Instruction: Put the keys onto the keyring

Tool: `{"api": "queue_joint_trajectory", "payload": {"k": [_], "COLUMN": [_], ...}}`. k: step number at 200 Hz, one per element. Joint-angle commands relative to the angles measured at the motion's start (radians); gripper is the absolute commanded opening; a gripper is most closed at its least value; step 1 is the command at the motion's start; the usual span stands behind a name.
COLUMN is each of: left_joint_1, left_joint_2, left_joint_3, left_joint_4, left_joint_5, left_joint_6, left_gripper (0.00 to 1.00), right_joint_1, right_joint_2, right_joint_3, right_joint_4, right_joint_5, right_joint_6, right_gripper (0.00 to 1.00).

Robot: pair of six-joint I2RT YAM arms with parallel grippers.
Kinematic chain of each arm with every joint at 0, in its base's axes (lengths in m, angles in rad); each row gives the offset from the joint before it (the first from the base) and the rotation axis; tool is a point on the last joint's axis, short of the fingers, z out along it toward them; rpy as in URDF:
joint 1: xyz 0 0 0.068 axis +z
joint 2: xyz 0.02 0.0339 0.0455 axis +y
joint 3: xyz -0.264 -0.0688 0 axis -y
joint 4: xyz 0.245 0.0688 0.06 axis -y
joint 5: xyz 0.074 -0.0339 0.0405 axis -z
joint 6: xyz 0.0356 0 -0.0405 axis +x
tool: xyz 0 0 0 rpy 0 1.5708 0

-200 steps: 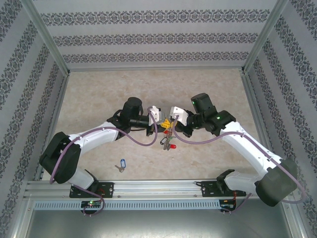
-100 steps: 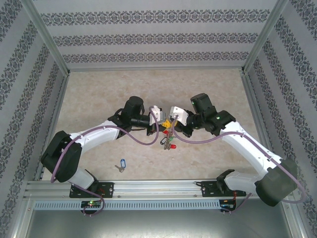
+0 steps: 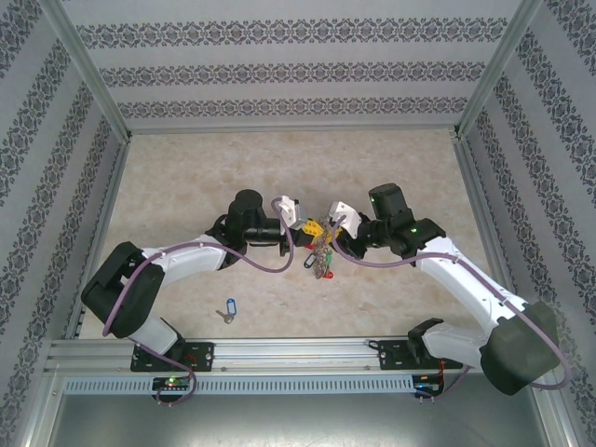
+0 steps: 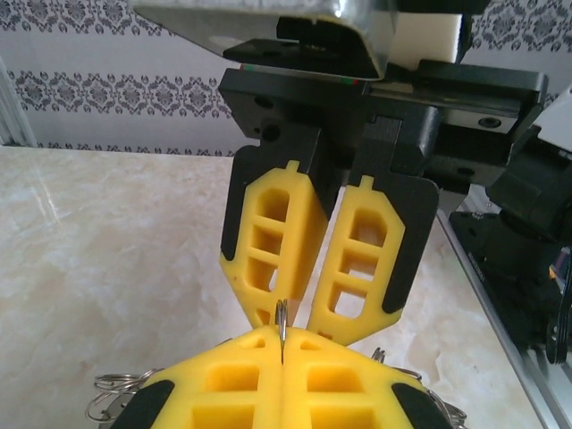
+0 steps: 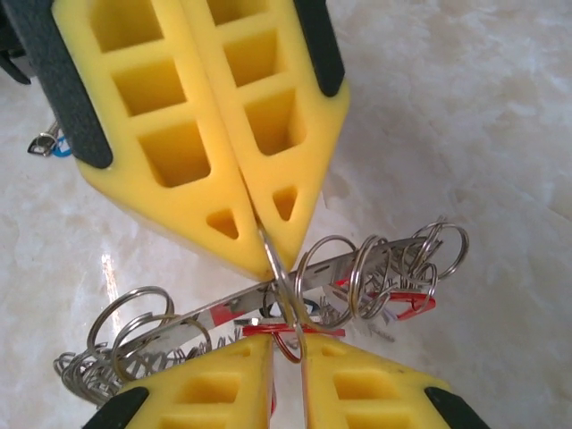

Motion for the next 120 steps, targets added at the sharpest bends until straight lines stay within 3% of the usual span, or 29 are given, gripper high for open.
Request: {"api": "queue_joint_trajectory", "payload": {"k": [1, 27, 43, 120], "left_joint_1": [-0.009, -0.010, -0.009, -0.010], "left_joint_2": [0.002, 0.000, 0.002, 0.049], "left_joint_3": [-0.001, -0.003, -0.007, -0.027], "left_joint_4": [0.149, 0.160, 0.183, 0.399], "left_joint_5": [0.049, 0.059, 0.057, 0.033], "left_joint_6": [-0.063, -0.072, -0.086, -0.230], "left_gripper": [0.00, 0.00, 0.00, 0.00], "right_joint_1": [-0.014, -0.018, -0.019, -0.012], "right_joint_2": [-0.017, -0.027, -0.023, -0.017], "right_joint_3": [-0.014, -0.020, -0.016, -0.072], "right_joint_4": [0.074, 0.089, 0.067, 0.075], "right_joint_5": [-0.070, -0.078, -0.070, -0.065], "right_joint_6": [0.031, 0.038, 0.030, 0.052], "right_gripper": [0.13, 0.10, 0.02, 0.00]}}
